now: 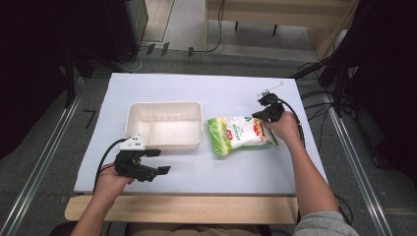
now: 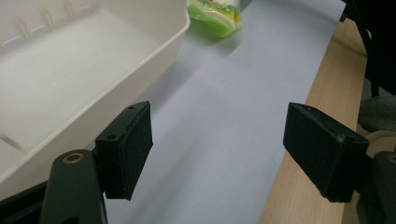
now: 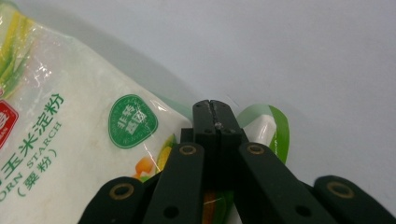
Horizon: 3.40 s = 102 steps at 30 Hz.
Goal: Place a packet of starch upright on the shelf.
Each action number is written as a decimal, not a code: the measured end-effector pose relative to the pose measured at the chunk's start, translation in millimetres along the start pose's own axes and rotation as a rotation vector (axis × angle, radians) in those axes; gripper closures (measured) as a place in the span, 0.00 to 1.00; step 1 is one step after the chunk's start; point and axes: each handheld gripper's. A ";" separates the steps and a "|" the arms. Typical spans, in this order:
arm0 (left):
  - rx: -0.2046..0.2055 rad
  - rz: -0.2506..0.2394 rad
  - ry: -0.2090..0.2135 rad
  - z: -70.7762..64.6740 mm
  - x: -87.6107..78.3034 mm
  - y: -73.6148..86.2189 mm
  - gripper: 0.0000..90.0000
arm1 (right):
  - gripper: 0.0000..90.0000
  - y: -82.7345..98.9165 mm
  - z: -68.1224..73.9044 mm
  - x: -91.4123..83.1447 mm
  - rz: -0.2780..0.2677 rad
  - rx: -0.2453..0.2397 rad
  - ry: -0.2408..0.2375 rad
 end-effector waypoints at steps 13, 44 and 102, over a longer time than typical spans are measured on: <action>0.009 0.001 0.015 -0.6 4.4 -3.1 0.28 | 1.00 25.5 -8.4 -17.2 -0.030 0.042 -0.001; 0.032 0.007 0.041 -0.9 15.9 -11.5 0.28 | 1.00 83.5 13.9 -58.9 -0.041 0.046 0.008; 0.049 0.020 0.047 -0.1 20.1 -15.1 0.28 | 0.61 68.5 35.3 -74.7 -0.210 0.136 -0.027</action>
Point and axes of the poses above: each handheld gripper's, and its own axes: x roughly forward along the jaws, y roughly out of its underside, z roughly to its left, and after that the axes turned 7 degrees about -z, right-handed
